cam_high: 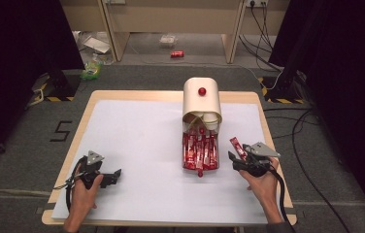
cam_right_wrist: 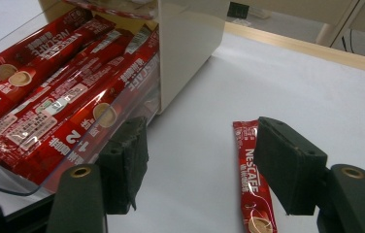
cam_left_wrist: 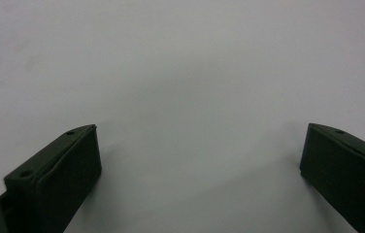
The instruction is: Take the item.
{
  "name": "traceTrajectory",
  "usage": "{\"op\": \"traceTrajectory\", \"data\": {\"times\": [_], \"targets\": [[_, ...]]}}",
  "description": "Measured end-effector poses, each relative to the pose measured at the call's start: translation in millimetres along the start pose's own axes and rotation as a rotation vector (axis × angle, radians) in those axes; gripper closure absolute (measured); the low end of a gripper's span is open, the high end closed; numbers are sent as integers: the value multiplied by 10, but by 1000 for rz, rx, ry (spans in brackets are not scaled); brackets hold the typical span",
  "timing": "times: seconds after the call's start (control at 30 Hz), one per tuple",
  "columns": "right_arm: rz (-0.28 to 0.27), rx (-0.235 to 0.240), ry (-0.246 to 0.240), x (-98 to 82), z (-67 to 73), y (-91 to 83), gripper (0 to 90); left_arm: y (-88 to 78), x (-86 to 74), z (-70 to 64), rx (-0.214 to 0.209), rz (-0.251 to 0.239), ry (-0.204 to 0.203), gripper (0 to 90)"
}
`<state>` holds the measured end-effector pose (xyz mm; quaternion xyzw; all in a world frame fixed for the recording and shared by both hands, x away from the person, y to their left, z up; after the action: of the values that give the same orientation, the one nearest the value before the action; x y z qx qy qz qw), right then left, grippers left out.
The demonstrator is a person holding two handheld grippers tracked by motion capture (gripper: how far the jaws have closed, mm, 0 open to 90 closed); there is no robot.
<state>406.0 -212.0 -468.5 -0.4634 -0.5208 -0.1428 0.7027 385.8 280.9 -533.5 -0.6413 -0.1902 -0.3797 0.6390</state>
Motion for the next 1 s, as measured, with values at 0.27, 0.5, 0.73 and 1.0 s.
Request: {"op": "traceTrajectory", "data": {"times": [0.27, 0.5, 0.73, 1.0], "targets": [[-3, 5, 10, -4, 27, -13, 371, 0, 0, 0, -1, -1, 0, 5], [-5, 30, 4, -16, 118, -10, 370, 0, 0, 0, 0, -1, 0, 6], [2, 47, 6, -98, 188, -61, 368, 0, 0, 0, -1, -1, 0, 6], [13, 60, 5, -182, 238, -115, 362, 0, 0, 0, -1, 0, 0, 6]]}}
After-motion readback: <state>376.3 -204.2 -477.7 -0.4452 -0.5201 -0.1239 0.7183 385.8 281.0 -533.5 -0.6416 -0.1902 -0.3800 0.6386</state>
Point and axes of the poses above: each handheld gripper's, and its own axes: y roughly forward along the jaws, x roughly out of its top, z roughly to its left, the point moved 4 cm from there along y, roughly forward along the jaws, and after that the axes turned 10 degrees about x, right-handed, at the moved point
